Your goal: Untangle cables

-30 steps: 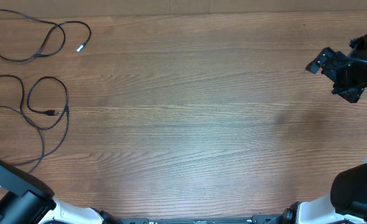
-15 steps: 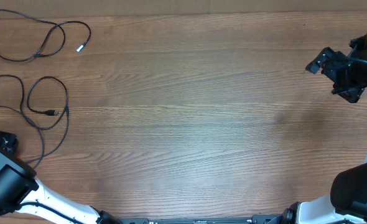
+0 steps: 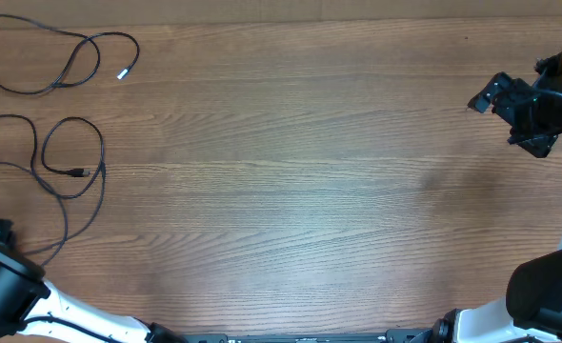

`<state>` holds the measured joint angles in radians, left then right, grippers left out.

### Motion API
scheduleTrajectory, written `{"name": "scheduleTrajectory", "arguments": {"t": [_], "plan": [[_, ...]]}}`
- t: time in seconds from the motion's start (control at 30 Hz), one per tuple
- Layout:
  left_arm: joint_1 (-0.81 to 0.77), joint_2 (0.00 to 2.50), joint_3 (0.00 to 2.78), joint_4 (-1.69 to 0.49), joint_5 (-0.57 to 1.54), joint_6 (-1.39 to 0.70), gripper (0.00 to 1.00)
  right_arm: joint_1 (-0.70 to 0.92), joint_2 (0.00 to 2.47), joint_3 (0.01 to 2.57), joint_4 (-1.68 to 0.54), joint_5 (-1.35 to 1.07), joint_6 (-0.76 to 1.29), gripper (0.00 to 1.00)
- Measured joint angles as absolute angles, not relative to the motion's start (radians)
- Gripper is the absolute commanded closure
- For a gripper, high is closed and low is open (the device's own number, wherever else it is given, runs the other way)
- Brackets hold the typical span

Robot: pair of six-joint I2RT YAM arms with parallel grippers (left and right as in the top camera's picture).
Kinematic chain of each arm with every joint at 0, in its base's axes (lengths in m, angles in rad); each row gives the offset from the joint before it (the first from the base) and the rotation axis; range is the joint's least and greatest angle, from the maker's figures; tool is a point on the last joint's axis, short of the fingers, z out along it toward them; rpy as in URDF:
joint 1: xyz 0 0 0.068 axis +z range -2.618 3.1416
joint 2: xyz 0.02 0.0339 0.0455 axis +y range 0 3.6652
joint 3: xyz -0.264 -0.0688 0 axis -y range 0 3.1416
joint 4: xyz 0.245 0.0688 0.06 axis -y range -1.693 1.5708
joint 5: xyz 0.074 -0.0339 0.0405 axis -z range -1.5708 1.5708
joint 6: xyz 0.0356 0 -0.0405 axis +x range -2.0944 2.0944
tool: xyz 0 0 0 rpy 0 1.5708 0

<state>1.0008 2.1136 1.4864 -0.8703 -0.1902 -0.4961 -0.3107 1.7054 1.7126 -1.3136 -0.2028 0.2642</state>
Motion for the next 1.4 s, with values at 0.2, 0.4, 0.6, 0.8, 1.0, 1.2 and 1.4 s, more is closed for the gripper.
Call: {"name": "scheduleTrajectory", "arguments": {"t": [0.2, 0.4, 0.6, 0.8, 1.0, 1.2, 1.4], "plan": [[1.037, 2.114, 1.480, -0.881, -0.168, -0.498, 0.96, -0.311, 1.705, 1.713, -1.314, -0.203, 0.265, 0.00], [1.053, 2.114, 1.483, -0.941, -0.167, -0.525, 0.96, -0.311, 1.705, 1.713, -1.314, -0.203, 0.264, 0.00], [1.116, 2.110, 1.536, -1.010, -0.172, -0.556, 0.96, -0.311, 1.705, 1.713, -1.314, -0.203, 0.265, 0.00], [1.178, 2.057, 1.611, -0.997, -0.159, -0.547, 0.59, -0.311, 1.705, 1.713, -1.314, -0.203, 0.265, 0.00], [1.163, 2.044, 1.615, -0.995, -0.095, -0.530, 0.43, -0.311, 1.705, 1.713, -1.314, -0.204, 0.265, 0.00], [1.090, 2.044, 1.616, -0.970, 0.047, -0.444, 0.44, -0.311, 1.705, 1.713, -1.313, -0.203, 0.264, 0.00], [0.925, 2.044, 1.616, -0.962, 0.133, -0.384, 0.47, -0.311, 1.705, 1.713, -1.314, -0.202, 0.264, 0.00]]}}
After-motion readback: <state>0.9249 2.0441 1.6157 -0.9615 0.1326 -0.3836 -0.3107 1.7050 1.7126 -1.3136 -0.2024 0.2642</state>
